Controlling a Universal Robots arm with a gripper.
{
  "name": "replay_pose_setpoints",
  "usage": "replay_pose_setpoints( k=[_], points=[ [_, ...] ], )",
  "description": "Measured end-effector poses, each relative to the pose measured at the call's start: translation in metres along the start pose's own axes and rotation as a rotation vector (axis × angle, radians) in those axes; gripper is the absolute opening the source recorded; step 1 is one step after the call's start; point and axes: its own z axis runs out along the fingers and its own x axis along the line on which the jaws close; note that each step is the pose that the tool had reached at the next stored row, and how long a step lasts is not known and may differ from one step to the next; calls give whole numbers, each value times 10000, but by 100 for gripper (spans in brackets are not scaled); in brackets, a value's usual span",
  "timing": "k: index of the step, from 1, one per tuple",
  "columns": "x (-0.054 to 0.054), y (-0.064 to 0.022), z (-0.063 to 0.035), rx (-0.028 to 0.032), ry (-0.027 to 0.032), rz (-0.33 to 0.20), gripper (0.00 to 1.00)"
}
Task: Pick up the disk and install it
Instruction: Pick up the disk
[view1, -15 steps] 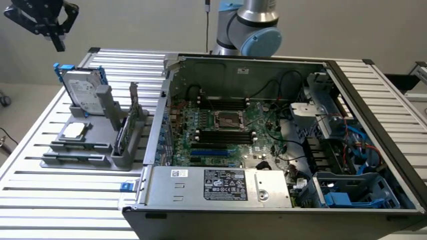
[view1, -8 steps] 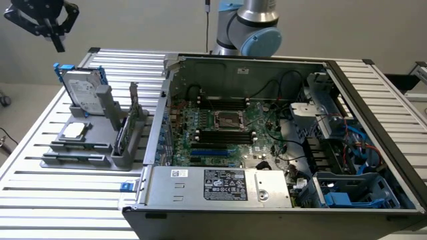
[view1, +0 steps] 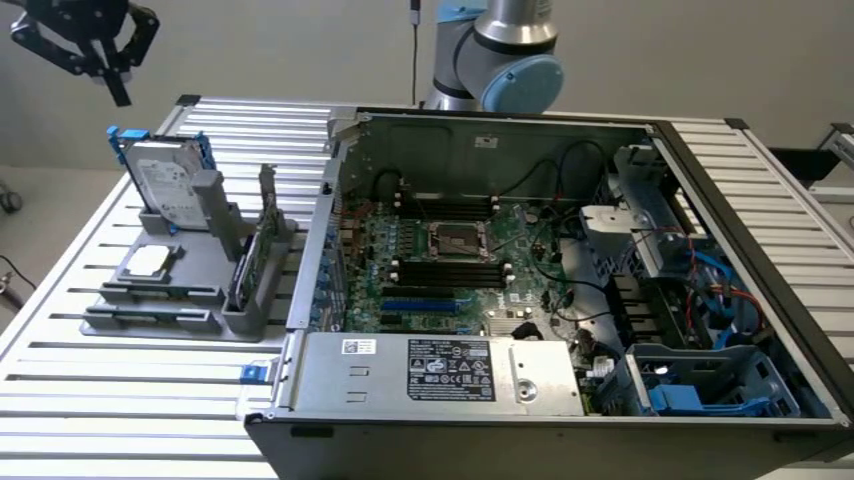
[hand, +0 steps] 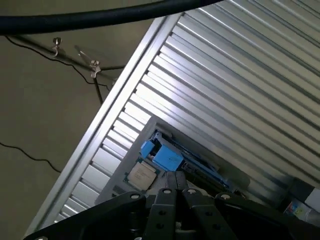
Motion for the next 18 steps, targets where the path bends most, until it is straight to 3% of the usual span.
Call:
replay_pose_setpoints(
  k=[18],
  points=[
    [0, 0, 37, 71, 22, -2574, 11]
  ],
)
